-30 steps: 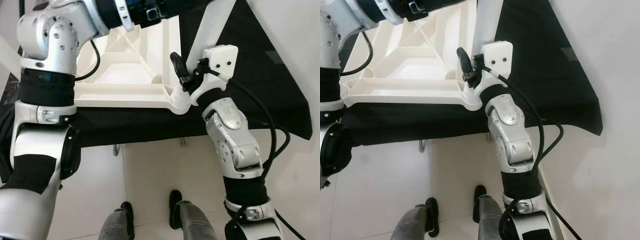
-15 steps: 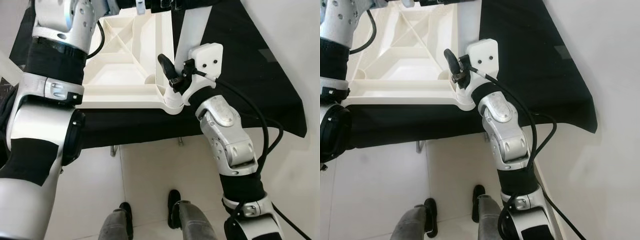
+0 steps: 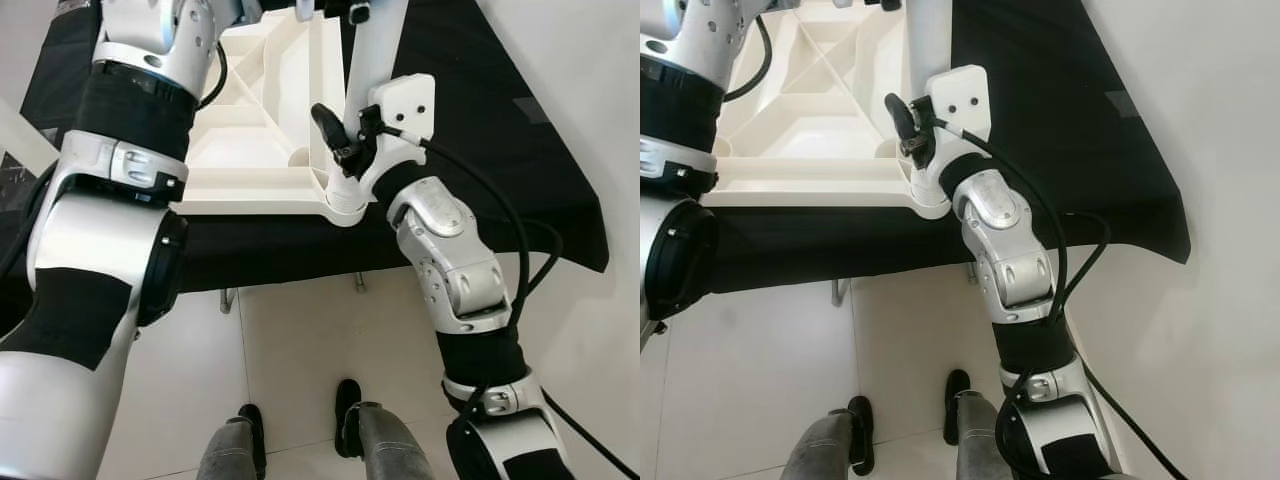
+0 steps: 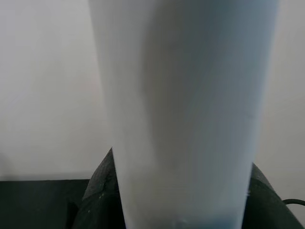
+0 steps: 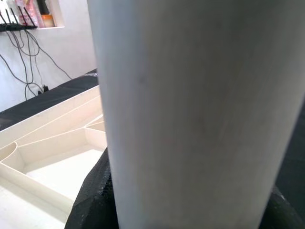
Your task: Building children table
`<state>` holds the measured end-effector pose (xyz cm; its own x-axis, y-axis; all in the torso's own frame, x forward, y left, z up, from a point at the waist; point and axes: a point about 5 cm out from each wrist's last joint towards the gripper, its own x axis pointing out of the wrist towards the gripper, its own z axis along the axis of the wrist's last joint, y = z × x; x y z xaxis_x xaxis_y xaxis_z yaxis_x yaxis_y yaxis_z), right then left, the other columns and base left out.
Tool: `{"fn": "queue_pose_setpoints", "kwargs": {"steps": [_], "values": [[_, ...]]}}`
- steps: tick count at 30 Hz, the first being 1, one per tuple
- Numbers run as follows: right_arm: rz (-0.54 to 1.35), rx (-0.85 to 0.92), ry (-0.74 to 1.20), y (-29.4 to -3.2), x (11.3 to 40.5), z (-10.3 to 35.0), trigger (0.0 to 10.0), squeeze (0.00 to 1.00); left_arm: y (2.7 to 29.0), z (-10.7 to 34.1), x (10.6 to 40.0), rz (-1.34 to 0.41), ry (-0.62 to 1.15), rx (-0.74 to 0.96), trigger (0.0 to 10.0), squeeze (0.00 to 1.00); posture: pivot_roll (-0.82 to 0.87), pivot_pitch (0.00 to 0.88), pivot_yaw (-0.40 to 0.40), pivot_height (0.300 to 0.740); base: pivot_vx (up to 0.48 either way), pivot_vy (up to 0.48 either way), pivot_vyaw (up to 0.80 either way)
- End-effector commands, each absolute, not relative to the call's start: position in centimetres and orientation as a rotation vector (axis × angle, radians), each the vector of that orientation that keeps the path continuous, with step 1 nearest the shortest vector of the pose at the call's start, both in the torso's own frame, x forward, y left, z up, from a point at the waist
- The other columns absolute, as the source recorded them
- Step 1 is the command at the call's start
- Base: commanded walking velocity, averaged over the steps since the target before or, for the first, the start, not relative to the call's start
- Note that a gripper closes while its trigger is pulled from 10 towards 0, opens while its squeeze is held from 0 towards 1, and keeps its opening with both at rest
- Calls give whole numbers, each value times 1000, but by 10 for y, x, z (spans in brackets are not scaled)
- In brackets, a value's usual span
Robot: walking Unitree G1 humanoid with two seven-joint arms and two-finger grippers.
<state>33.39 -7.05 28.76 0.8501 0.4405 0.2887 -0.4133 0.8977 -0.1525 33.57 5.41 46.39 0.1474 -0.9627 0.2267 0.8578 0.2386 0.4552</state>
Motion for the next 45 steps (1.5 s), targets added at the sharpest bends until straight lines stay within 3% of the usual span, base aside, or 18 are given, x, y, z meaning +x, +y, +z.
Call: {"fn": "queue_pose_setpoints", "kwargs": {"steps": [1, 8, 9, 10, 22, 23, 24, 25, 32, 36, 37, 38, 39, 45], "values": [[541, -104, -150, -57, 335, 246, 10000, 0, 67, 469, 341, -1237, -551, 215, 0, 0, 38, 339, -6, 740, 0, 0, 0], [538, -107, -151, -63, 338, 248, 10000, 0, 67, 470, 342, -1240, -553, 207, 0, 0, 37, 340, -6, 740, 0, 0, 0], [548, -112, -156, -66, 339, 250, 10000, 173, 67, 470, 342, -1244, -551, 206, 0, 0, 36, 341, -6, 740, 0, 0, 0], [562, -116, -164, -70, 340, 252, 10000, 1000, 66, 470, 342, -1248, -550, 205, 0, 0, 36, 341, -6, 740, 0, 0, 0], [754, -273, -221, -110, 364, 293, 10000, 1000, 61, 468, 341, -1291, -542, 219, 0, 0, 34, 342, -5, 740, 0, 0, 0], [792, -307, -232, -111, 366, 298, 10000, 651, 60, 468, 341, -1298, -542, 222, 0, 0, 34, 342, -5, 740, 0, 0, 0], [792, -307, -232, -111, 366, 298, 10000, 651, 60, 468, 341, -1298, -542, 222, 0, 0, 34, 342, -5, 740, 0, 0, 0], [855, -333, -245, -111, 367, 303, 10000, 0, 59, 467, 341, -1311, -541, 223, 0, 0, 30, 340, -4, 740, 0, 0, 0], [1199, -314, -271, -93, 364, 328, 10000, 0, 45, 464, 336, -1410, -535, 255, 0, 0, 22, 338, 2, 740, 0, 0, 0], [1233, -324, -271, -89, 365, 330, 10000, 0, 40, 462, 335, -1433, -533, 272, 0, 0, 18, 336, 5, 740, 0, 0, 0], [1249, -328, -269, -87, 366, 332, 4118, 0, 38, 462, 334, -1448, -533, 280, 0, 0, 17, 335, 7, 740, 0, 0, 0], [1260, -331, -268, -85, 367, 333, 4118, 0, 36, 462, 333, -1459, -533, 286, 0, 0, 17, 335, 7, 740, 0, 0, 0], [1281, -336, -262, -84, 368, 333, 0, 0, 33, 462, 333, -1475, -535, 294, 0, 0, 15, 333, 10, 740, 0, 0, 0], [1338, -357, -228, -81, 370, 329, 0, 0, 23, 460, 330, -1532, -540, 322, 0, 0, 11, 328, 19, 740, 0, 0, 0]]}}
